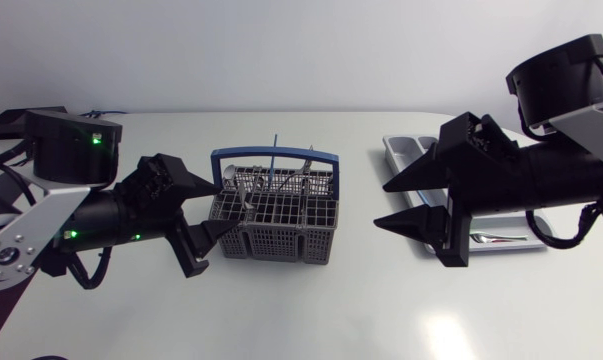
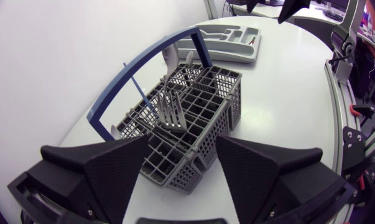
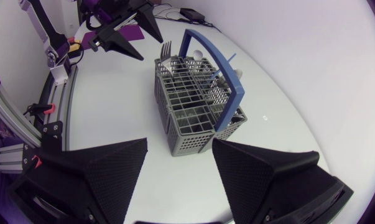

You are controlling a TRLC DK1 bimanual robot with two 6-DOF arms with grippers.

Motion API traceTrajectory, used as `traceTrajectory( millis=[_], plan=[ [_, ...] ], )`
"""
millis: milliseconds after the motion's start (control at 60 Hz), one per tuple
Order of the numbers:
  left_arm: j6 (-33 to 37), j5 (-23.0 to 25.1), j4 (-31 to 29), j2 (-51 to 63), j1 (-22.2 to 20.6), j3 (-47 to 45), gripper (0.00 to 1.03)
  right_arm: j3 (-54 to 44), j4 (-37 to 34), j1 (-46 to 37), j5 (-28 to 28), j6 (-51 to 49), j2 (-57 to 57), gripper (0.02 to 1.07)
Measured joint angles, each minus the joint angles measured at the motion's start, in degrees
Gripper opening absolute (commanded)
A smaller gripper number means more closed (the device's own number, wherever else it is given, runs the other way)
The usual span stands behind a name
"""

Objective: Unload the cutlery basket into the drawer organizer.

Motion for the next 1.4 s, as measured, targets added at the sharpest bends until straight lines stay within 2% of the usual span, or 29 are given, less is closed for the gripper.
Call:
traceTrajectory(
  millis=[233, 483, 683, 950, 1017, 1133, 1300, 1400],
  plan=[
    [1.2, 0.6, 5.6, 4.6, 1.3, 0.0, 0.79, -2.1, 0.3, 0.1, 0.0, 0.0, -0.7, 0.78],
    [1.2, 8.1, 5.9, 8.4, 3.6, 0.5, 0.79, -3.7, 1.7, 0.1, 0.0, 0.2, -2.1, 0.78],
    [1.2, 10.4, 6.9, 10.3, 3.7, 2.5, 0.78, -4.5, 2.4, 0.1, 0.0, 0.2, -2.4, 0.78],
    [1.2, 12.2, 7.6, 13.5, 3.7, 3.9, 0.48, -5.4, 3.1, 0.0, 0.0, 0.2, -2.8, 0.80],
    [1.2, 12.5, 7.6, 13.5, 3.7, 3.9, 0.35, -5.7, 3.5, -0.1, 0.0, 0.2, -3.0, 0.80],
    [1.2, 12.6, 7.6, 13.5, 3.7, 4.0, 0.20, -6.3, 4.0, -0.2, 0.0, 0.2, -3.2, 0.80],
    [1.2, 13.5, 7.5, 13.5, 3.7, 4.2, 0.07, -6.6, 4.5, -0.3, 0.2, 0.1, -3.2, 0.80],
    [1.1, 13.8, 7.4, 13.5, 3.7, 4.2, 0.06, -6.8, 4.6, -0.3, 0.3, 0.1, -3.2, 0.80]
  ],
)
